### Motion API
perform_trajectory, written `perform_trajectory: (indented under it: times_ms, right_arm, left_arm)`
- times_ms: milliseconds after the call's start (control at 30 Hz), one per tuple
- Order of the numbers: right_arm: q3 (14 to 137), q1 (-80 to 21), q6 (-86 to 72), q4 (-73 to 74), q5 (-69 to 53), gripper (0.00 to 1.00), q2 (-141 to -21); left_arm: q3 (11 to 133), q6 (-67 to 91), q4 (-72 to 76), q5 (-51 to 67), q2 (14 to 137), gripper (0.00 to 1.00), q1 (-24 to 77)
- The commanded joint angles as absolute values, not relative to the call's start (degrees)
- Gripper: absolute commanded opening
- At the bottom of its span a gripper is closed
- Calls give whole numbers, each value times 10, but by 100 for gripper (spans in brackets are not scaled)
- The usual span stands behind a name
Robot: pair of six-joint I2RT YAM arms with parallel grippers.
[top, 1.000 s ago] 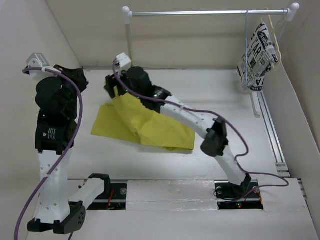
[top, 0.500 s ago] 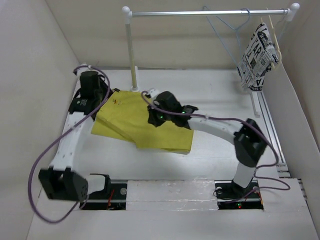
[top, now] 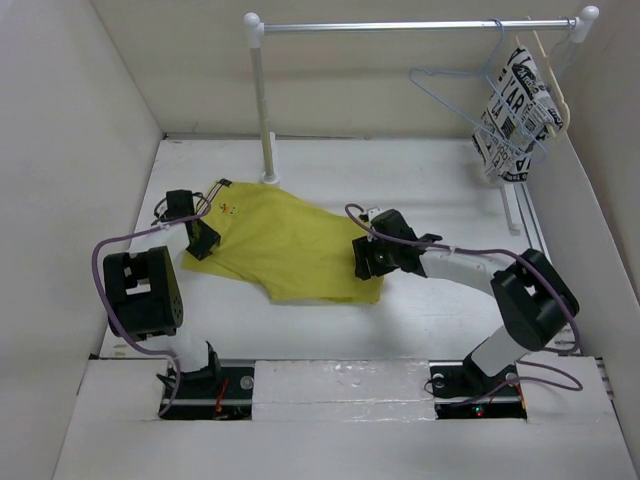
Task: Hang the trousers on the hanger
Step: Fold the trousers at the center of the board.
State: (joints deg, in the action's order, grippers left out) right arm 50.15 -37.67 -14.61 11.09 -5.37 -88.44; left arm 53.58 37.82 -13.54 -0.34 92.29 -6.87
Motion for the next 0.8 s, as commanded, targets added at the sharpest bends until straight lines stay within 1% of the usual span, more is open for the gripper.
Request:
perform_trajectory:
  times_ms: [0,200,233,300,367,467,500,533,567,600,633,700,733,767]
  right_arm:
    - [504,-366,-147,79,-63,61,-906]
    - [469,-366,-133,116,-44,63,-933]
    - [469,-366,-133,122,-44,63,-933]
    - [461,-360,-127,137,-38,64,-914]
    - [448,-360,-117,156,-40,66,-891]
    - [456,-347,-85,177,-52,69,-851]
    - [467,-334,-59,185,-54,70,-842]
    - [483,-329,-48,212,-54,70,-842]
    - [517,-329,-33,221,-61,70,-840]
    - [536,-320,-12,234,-63,70,-839]
    - [552,-320,-7,249,-66,68,-835]
    - [580,-320,14,251,-79,51,-828]
    - [583,-315,15,239,-88,43,-824]
    - [581,-315,14,224,-103,22,-824]
  left_arm:
    - [486,393,-131,-4,917,32,-113]
    - [394,411,-184,-30,839,30,-132]
    - [394,411,-185,-30,829,30,-132]
    - [377,419,-199,-19,802,29,-132]
    - [362,422,-215,-3,744,29,-132]
    - [387,425,-243,23,653,29,-132]
    - [401,424,-243,32,631,24,-121]
    - [432,420,-235,33,595,14,-108]
    - [447,416,-225,33,584,3,-94]
    - [472,409,-226,37,584,0,-84]
    - [515,405,-229,47,606,0,-60]
    - [548,393,-213,47,628,0,-22]
    - [575,379,-197,38,651,0,26]
    - [585,367,-184,36,666,0,52]
